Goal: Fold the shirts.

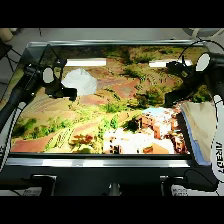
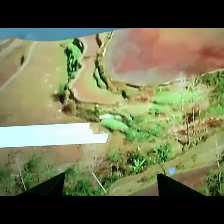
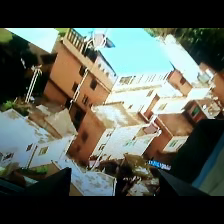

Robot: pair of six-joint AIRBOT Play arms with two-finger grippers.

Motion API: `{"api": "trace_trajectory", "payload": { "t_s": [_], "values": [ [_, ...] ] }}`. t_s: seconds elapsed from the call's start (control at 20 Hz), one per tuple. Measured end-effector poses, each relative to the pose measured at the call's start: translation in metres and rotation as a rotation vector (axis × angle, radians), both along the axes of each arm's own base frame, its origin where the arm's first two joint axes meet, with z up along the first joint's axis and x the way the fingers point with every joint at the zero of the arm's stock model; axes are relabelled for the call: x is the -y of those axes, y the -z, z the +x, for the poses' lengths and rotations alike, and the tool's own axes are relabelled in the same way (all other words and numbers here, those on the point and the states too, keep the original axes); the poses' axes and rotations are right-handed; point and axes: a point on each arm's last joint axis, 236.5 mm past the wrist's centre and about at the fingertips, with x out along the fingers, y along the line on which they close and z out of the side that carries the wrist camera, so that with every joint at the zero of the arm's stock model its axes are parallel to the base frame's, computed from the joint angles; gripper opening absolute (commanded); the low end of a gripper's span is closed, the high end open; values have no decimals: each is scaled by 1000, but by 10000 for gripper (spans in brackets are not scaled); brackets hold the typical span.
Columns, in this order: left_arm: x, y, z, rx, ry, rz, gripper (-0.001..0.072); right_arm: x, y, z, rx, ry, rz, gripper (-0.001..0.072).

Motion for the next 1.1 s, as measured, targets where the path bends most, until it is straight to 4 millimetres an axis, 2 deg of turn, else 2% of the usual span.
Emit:
{"api": "trace_trajectory", "payload": {
  "t_s": [0.15, 0.3, 0.35, 0.45, 0.55, 0.6, 0.7, 0.8, 0.9, 0.95, 1.0, 1.05, 1.1],
  "values": [
    [12, -7, 23, 99, 11, -50, 707, 5, -3, 20, 85, 6, -21, 559],
    [24, -17, 64, 252, 11, -112, 699, 8, -8, 42, 180, -2, -34, 562],
    [22, -20, 80, 296, -10, -131, 699, 8, -10, 50, 216, -4, -37, 562],
    [5, -18, 114, 342, -91, -170, 700, 9, -15, 64, 279, -3, -39, 560],
    [-21, -1, 142, 314, -200, -228, 698, 9, -19, 73, 321, -4, -39, 544],
    [-35, 15, 149, 262, -260, -261, 699, 7, -20, 75, 332, -5, -34, 524],
    [-61, 55, 150, 140, -360, -295, 700, 1, -22, 78, 344, -3, -7, 525],
    [-70, 86, 148, 51, -409, -323, 704, -7, -23, 78, 347, -1, 33, 525],
    [-69, 109, 151, 10, -424, -349, 700, -16, -24, 78, 347, 0, 70, 519],
    [-66, 116, 156, 16, -416, -364, 606, -20, -25, 78, 347, 0, 88, 486],
    [-62, 121, 160, 24, -406, -377, 258, -23, -26, 78, 347, 1, 105, 489],
    [-56, 125, 163, 26, -395, -388, 24, -27, -27, 77, 348, 1, 122, 490],
    [-50, 129, 164, 27, -384, -395, 27, -30, -30, 77, 353, 1, 134, 490]
  ]
}}
